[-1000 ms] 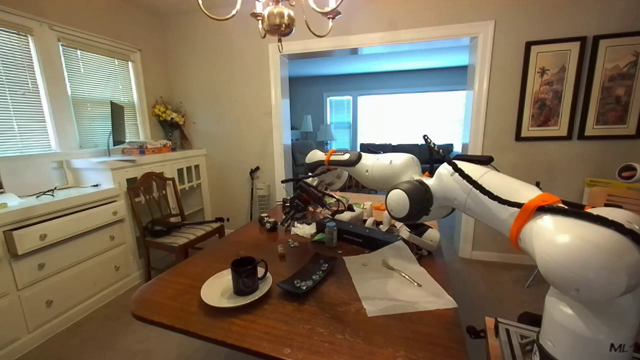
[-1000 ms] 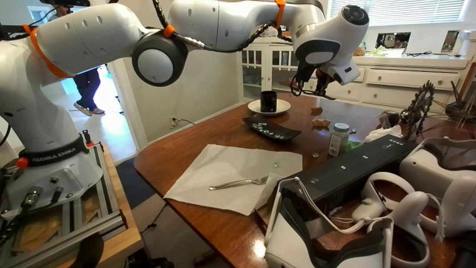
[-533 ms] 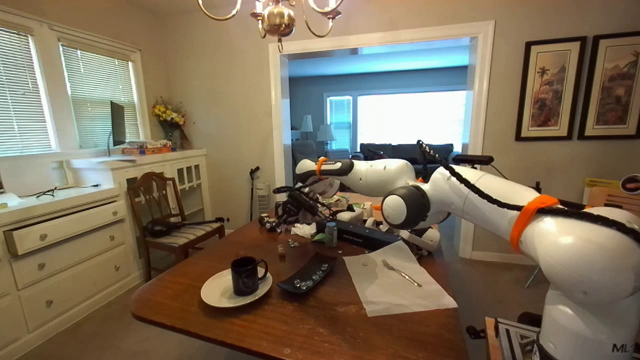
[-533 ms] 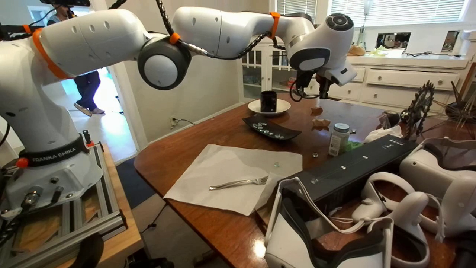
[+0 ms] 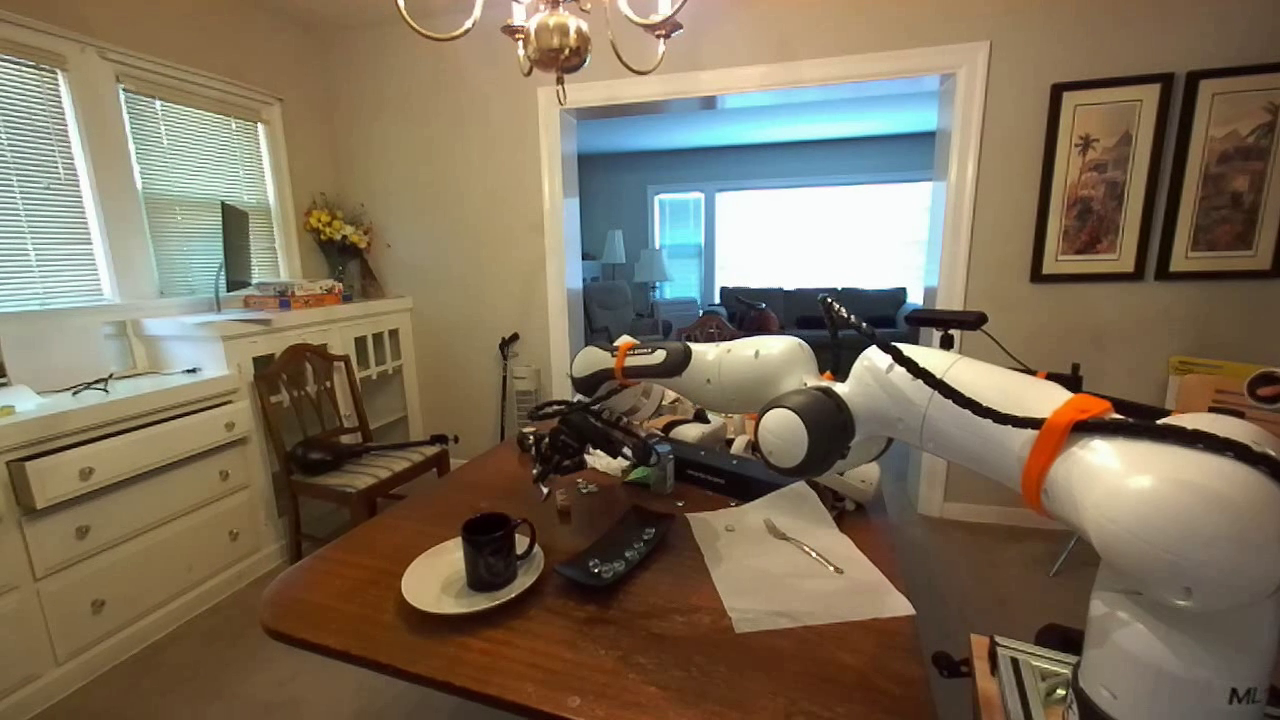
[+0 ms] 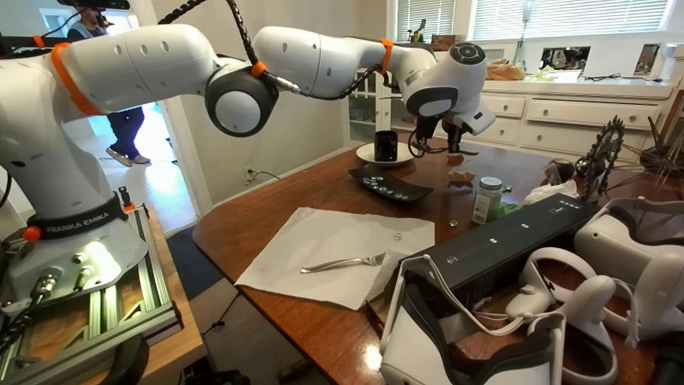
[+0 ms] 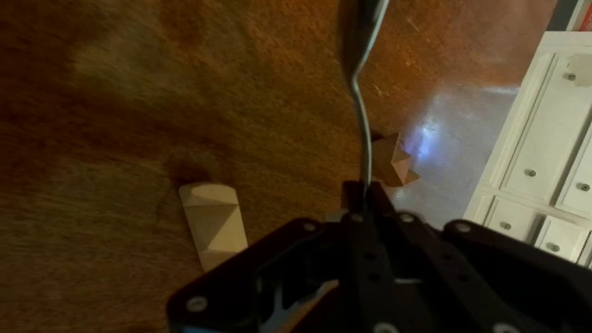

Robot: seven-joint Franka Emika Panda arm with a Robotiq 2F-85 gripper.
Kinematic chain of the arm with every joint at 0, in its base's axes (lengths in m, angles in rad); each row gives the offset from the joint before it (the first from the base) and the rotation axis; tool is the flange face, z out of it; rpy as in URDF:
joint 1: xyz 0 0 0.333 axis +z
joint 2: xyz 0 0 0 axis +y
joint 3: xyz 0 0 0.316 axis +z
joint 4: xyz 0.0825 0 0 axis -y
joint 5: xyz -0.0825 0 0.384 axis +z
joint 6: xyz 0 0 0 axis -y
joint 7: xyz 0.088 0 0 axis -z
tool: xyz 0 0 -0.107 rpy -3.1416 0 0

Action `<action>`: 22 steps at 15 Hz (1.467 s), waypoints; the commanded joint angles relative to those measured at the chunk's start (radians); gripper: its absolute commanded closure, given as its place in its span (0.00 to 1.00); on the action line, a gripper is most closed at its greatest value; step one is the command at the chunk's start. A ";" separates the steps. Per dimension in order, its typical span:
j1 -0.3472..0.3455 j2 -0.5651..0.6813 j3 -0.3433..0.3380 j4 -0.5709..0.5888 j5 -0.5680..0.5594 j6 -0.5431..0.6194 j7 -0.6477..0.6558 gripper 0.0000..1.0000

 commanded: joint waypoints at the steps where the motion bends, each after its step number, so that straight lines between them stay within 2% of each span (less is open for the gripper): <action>1: 0.004 0.042 0.009 0.028 -0.033 0.012 0.019 0.99; 12: 0.008 0.082 0.006 0.035 -0.050 0.018 0.034 0.97; 13: 0.008 0.080 0.006 0.033 -0.050 0.020 0.036 0.82; 14: 0.008 0.076 0.006 0.028 -0.049 0.022 0.039 0.78; 15: 0.007 0.073 0.006 0.024 -0.049 0.024 0.041 0.63; 20: 0.001 0.045 0.021 0.003 -0.037 0.041 0.033 0.24; 22: -0.018 0.004 0.076 -0.008 -0.007 -0.046 -0.018 0.11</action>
